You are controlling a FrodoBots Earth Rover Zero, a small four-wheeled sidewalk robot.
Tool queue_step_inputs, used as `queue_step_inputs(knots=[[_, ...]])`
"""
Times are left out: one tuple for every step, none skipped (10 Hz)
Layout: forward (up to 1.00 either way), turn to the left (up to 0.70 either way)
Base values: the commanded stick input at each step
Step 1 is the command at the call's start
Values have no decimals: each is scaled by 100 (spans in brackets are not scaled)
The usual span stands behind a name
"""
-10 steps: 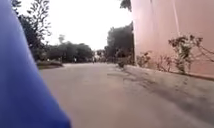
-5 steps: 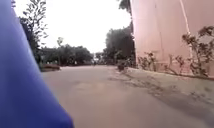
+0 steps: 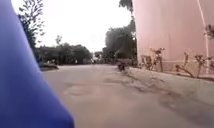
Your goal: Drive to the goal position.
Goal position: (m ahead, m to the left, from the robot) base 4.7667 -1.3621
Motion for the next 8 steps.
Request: queue_step_inputs(knots=[[100,0],[100,0],[100,0],[100,0],[100,24],[100,27],[100,0],[100,0]])
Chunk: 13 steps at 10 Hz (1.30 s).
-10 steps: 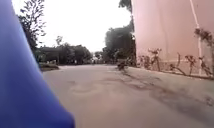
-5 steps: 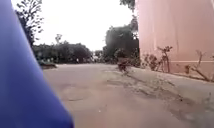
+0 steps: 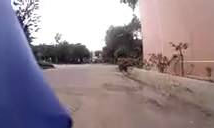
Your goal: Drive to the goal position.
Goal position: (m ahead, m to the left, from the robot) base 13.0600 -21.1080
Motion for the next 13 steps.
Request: queue_step_inputs(knots=[[100,0],[100,0],[100,0],[100,0],[100,0],[100,0],[100,0],[100,0],[100,0],[100,0],[100,0],[100,0],[100,0]])
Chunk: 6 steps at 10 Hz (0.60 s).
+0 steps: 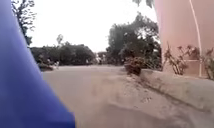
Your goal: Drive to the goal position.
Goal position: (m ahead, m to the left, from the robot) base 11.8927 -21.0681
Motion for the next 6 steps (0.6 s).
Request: queue_step_inputs(knots=[[100,0],[100,0],[100,0],[100,0],[100,0],[100,0]])
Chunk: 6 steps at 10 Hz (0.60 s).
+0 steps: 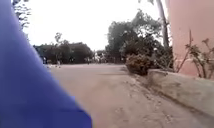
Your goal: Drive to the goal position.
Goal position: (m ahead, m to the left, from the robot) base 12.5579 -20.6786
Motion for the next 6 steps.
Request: queue_step_inputs(knots=[[100,0],[100,0],[100,0],[100,0],[100,0],[100,0]])
